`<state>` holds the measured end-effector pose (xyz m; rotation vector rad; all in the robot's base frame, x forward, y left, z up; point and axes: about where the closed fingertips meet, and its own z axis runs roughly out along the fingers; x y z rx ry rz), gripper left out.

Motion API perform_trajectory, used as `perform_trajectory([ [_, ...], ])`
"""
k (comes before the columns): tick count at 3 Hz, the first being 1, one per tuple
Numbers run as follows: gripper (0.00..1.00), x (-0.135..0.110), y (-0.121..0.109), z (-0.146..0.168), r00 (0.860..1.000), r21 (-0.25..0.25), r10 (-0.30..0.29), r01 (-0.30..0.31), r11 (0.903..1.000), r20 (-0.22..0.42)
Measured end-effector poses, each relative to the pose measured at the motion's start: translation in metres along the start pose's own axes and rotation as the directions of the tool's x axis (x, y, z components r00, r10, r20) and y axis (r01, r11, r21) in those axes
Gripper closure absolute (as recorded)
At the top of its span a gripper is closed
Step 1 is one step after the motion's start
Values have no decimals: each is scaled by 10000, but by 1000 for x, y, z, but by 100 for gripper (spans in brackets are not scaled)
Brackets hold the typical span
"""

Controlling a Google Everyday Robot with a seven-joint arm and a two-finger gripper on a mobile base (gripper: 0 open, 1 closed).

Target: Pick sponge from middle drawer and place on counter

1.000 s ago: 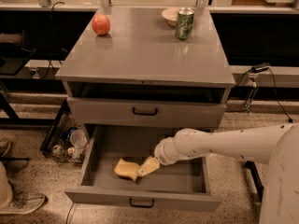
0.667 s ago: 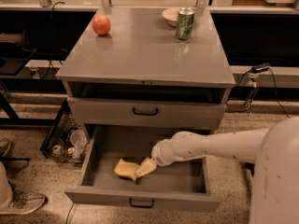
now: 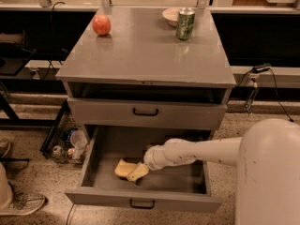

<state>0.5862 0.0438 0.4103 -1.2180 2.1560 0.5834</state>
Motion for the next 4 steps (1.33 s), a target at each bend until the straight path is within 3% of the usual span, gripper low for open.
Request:
perform_trajectory([
  [2, 0, 0, 13, 58, 9972, 242, -538, 551, 9982, -520],
  [3, 12, 3, 23, 80, 9914, 236, -783, 812, 9964, -1052],
  [4, 35, 5, 25, 81, 9910, 239, -763, 793, 9966, -1101],
])
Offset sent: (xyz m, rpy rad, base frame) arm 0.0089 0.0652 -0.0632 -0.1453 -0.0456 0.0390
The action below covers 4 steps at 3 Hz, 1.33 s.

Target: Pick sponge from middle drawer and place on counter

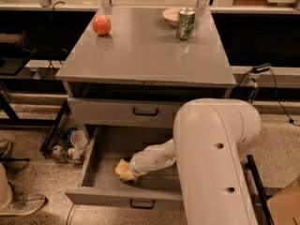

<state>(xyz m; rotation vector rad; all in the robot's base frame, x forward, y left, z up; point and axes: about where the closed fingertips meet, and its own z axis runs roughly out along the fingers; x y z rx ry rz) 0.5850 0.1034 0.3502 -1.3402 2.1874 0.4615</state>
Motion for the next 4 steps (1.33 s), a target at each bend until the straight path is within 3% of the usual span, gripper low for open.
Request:
perform_trajectory([
  [2, 80, -24, 9, -55, 9894, -500, -596, 668, 9965, 1326],
  [3, 100, -42, 25, -122, 9629, -963, -940, 1218, 9879, 2528],
  [4, 100, -30, 11, -189, 9481, -605, -844, 1079, 9923, 3066],
])
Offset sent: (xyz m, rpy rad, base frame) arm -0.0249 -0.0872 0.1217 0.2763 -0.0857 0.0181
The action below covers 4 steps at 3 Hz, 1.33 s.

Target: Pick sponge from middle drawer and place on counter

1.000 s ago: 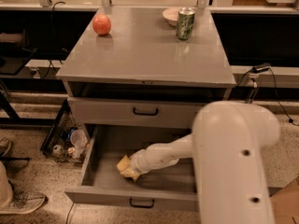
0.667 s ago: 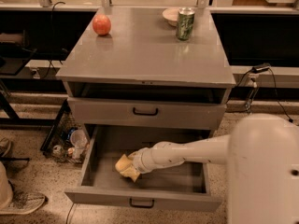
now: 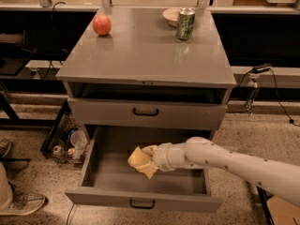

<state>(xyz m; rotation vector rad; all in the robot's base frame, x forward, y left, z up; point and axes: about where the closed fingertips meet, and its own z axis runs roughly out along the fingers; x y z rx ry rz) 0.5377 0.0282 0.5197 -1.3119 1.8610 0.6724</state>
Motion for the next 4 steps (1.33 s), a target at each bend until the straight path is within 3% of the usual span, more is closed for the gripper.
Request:
perform_trajectory([
  [1, 100, 24, -11, -30, 9991, 542, 434, -433, 9976, -8],
  [2, 100, 24, -11, -30, 9991, 544, 435, -434, 9976, -6],
  [3, 100, 10, -8, -46, 9998, 851, 127, -113, 9963, -157],
  [4, 100, -33, 10, -94, 9969, 1811, -641, 713, 9809, -454],
])
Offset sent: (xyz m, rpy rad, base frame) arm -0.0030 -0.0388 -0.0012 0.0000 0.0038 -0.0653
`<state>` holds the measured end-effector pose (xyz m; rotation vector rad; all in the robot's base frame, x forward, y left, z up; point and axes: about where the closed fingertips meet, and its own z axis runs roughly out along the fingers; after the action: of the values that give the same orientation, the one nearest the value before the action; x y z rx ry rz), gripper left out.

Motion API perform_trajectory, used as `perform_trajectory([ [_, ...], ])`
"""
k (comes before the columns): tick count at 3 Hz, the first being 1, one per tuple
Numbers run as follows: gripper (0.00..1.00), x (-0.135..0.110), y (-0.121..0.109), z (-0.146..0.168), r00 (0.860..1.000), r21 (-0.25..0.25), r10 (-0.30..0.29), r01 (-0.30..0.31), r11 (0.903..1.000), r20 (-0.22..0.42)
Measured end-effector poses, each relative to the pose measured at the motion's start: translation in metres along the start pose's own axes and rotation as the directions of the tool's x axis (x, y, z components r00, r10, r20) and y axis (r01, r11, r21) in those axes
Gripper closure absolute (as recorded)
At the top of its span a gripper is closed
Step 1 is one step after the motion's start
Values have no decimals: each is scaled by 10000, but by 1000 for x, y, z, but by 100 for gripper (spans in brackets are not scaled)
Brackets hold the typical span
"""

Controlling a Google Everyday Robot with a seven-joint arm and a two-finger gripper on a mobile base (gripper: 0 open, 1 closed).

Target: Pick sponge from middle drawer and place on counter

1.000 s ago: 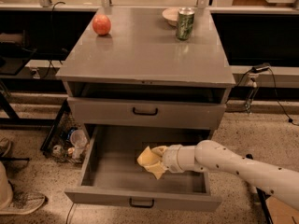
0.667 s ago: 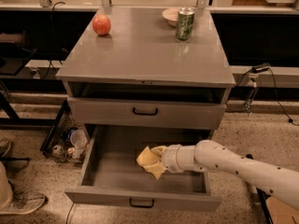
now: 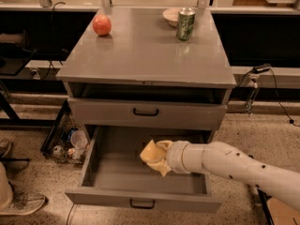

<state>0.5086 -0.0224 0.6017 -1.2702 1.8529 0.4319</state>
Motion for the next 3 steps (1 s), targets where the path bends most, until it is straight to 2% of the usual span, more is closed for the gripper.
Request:
perform_trajectory([
  [1, 100, -58, -7, -63, 9920, 1057, -1247, 1262, 9864, -214],
  [2, 100, -74, -11, -83, 9858, 1439, -1621, 1667, 9755, -427],
  [3, 100, -74, -11, -82, 9859, 1428, -1620, 1664, 9757, -420],
])
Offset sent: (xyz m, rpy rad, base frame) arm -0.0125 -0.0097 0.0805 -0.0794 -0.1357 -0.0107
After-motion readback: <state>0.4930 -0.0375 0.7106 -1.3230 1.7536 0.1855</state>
